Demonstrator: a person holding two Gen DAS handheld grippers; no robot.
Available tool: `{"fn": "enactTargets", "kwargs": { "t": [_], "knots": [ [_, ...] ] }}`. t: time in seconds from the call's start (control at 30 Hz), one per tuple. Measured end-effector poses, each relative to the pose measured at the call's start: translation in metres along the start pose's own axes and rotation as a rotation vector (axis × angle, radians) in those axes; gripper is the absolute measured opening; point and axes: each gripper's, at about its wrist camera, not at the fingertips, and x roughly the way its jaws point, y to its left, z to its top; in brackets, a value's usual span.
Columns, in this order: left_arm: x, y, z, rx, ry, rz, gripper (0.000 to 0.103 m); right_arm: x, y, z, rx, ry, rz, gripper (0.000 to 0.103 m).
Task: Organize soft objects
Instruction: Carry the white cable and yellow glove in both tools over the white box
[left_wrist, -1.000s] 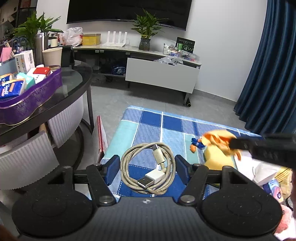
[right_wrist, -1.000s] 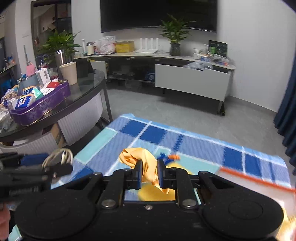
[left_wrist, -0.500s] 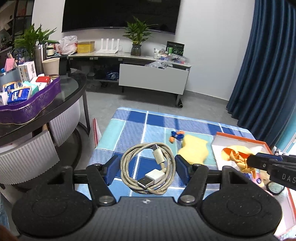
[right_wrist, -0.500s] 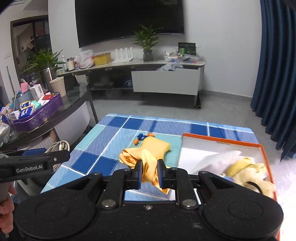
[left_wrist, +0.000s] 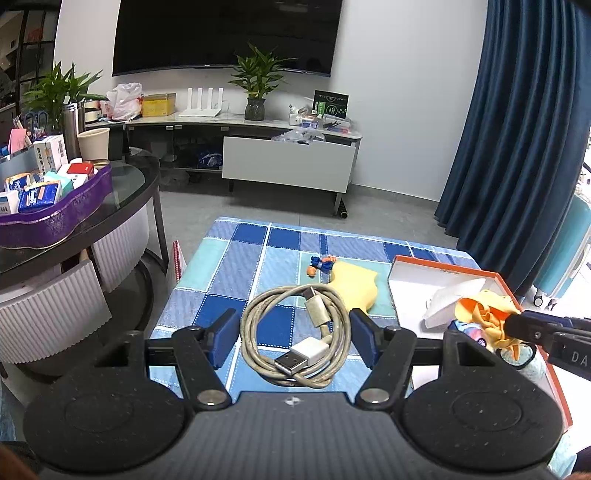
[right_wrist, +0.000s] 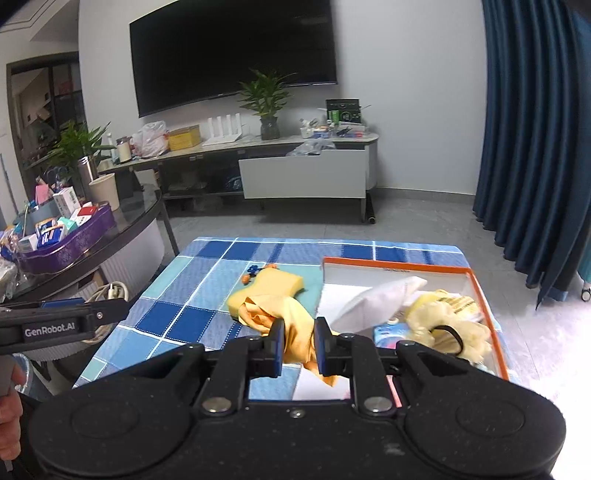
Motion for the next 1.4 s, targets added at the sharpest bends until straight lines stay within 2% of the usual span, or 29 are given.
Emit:
{"fn": "enactTargets", "kwargs": {
  "t": [0.4, 1.4],
  "knots": [
    [-0.014, -0.013, -0.007, 0.016, -0.013, -0.018, 0.065, -0.025, -0.012, -0.006, 0.018, -0.03, -0.013, 0.021],
    [-0.02, -0.053, -0.016, 0.103, -0.013, -0.102, 0.066, -0.05, -0.041, -0.009, 0.069, -0.066, -0.07, 0.021]
  ]
}}
